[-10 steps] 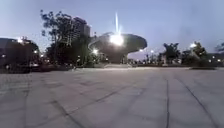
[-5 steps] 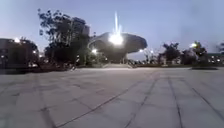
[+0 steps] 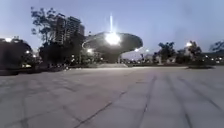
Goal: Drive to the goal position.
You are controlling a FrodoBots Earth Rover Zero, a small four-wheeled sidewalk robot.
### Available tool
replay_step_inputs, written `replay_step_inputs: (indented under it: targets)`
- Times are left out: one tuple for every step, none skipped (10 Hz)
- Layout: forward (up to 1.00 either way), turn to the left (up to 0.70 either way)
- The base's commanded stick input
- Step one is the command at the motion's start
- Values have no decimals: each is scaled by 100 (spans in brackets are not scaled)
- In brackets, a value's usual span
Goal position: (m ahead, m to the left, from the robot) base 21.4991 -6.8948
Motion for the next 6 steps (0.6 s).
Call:
replay_step_inputs:
  targets:
    - [70, 0]
    - [70, 0]
    - [70, -1]
    - [70, -33]
    - [70, -35]
    - [70, -11]
